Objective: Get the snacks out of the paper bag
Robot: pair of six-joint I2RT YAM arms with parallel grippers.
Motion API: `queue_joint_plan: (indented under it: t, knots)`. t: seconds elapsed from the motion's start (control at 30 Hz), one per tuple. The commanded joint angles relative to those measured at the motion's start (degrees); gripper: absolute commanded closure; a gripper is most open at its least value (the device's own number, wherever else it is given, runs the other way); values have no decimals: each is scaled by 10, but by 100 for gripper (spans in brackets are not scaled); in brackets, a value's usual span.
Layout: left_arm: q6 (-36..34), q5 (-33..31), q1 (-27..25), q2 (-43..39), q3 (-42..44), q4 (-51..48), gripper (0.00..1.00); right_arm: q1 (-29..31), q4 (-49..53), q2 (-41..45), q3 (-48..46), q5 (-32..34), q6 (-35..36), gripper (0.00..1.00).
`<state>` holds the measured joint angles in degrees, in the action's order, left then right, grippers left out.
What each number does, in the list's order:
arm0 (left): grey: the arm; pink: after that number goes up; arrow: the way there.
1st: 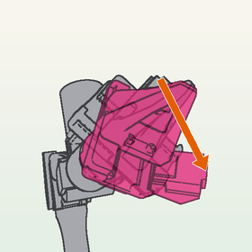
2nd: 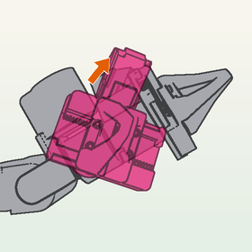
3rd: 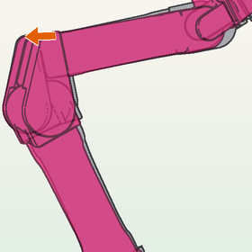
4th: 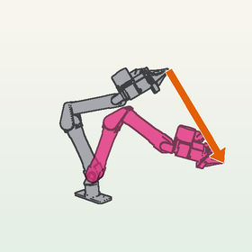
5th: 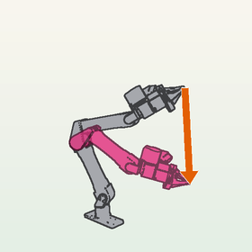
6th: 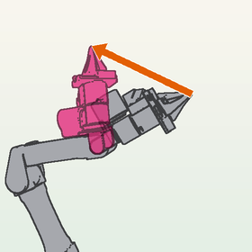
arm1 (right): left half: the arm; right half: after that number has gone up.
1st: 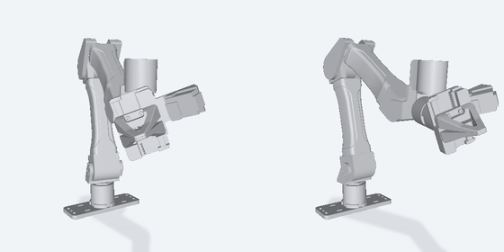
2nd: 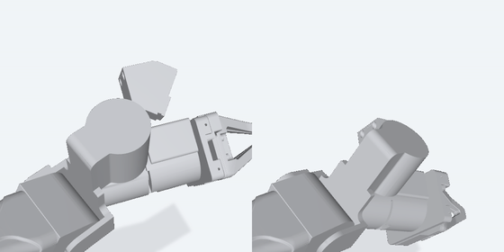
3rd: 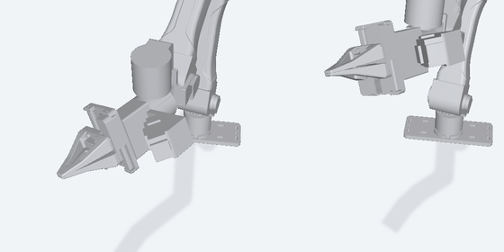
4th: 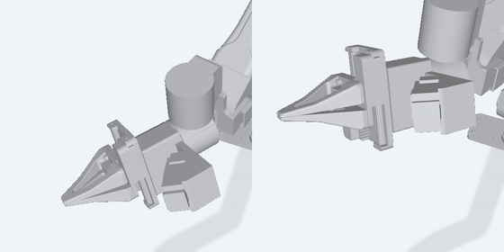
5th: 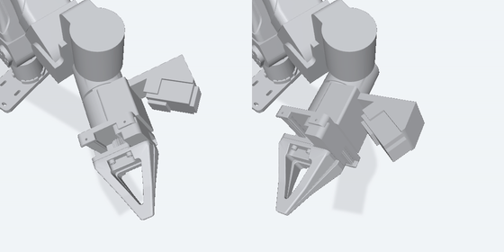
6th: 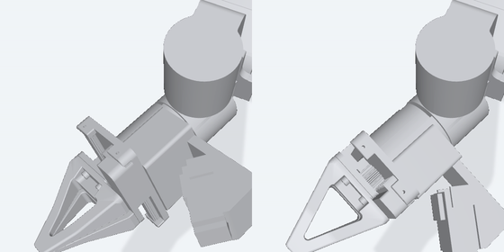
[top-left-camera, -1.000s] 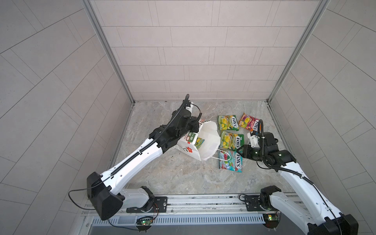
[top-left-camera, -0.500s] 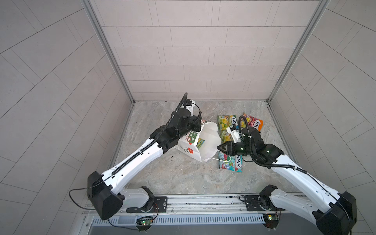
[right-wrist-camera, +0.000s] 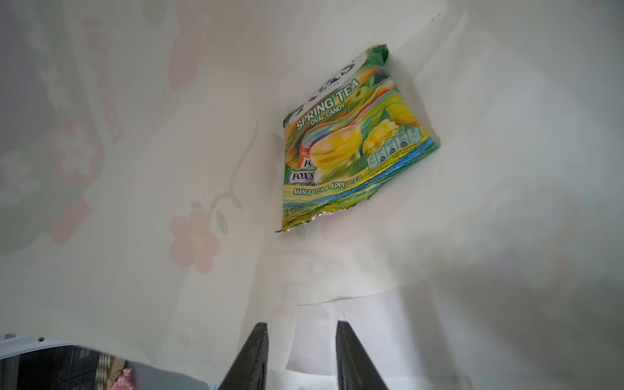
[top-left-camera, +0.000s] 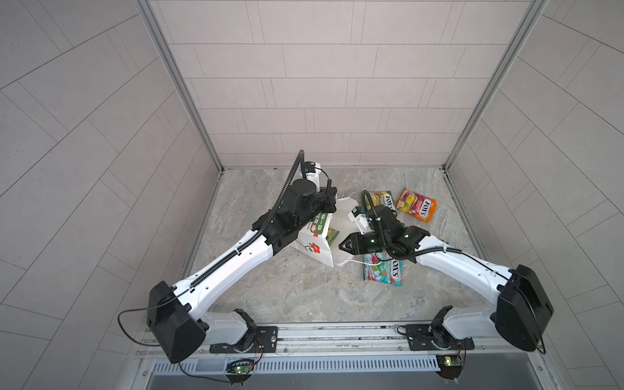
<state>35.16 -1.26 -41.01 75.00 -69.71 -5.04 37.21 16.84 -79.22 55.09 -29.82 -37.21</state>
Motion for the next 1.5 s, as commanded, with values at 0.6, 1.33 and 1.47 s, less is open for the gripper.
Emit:
queue_joint_plan:
  t: [0.6,1.33,1.47]
  knots:
    - [-1,-51,1,-1,0,41,100,-22,204,-236,251,115,109,66]
    - [16,-17,0,23,-23,59,100,-22,-13,-272,183,63,-128,58]
    - [17,-2,1,26,-28,59,100,-20,-64,-289,183,28,-161,58]
